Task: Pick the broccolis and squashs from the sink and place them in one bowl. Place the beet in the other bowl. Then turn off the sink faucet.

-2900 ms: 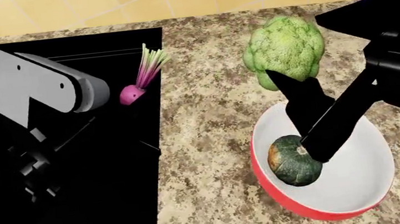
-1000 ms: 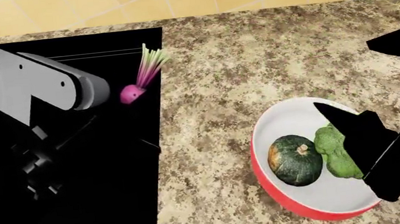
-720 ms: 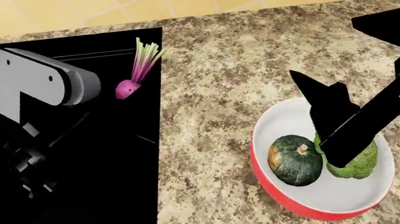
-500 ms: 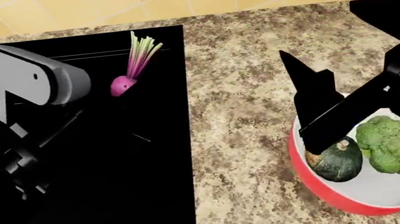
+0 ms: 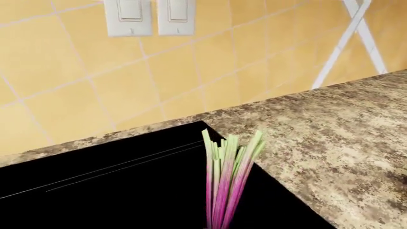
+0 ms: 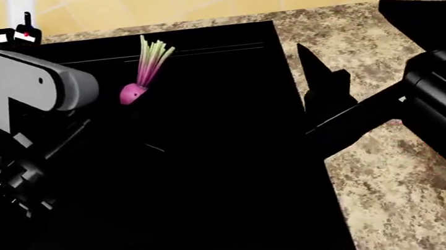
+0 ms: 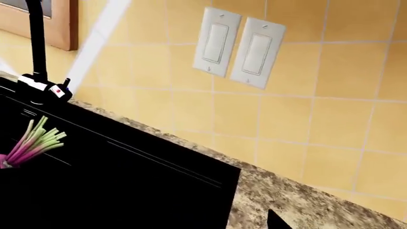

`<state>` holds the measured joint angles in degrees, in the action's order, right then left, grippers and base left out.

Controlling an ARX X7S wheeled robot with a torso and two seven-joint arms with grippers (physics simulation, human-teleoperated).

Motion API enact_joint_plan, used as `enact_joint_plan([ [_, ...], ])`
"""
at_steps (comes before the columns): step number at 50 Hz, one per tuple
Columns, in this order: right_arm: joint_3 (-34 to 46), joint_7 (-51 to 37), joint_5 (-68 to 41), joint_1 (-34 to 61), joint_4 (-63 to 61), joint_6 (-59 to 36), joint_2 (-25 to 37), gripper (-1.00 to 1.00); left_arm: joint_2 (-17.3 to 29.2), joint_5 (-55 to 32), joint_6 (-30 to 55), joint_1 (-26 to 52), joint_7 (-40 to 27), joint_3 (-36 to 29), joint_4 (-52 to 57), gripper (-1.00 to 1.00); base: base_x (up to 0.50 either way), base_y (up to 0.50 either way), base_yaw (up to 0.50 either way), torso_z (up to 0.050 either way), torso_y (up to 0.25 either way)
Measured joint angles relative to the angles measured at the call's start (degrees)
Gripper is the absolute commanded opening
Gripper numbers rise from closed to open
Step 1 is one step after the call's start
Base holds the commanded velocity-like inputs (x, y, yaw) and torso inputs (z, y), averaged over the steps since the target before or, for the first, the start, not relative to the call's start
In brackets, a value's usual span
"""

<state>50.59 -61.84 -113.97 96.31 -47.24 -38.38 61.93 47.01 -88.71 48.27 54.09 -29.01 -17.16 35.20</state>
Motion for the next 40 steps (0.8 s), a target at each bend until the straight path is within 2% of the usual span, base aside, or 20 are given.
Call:
enact_joint_plan([
  [40,-0.84,-0.93,4.63,-7.48,-3.29,6.19,1.63,1.00,0.03,0.02,-0.27,0.29,-1.73,-0.37,-1.01,-1.00,0.00,0.50,0.00,0.000,0.000],
])
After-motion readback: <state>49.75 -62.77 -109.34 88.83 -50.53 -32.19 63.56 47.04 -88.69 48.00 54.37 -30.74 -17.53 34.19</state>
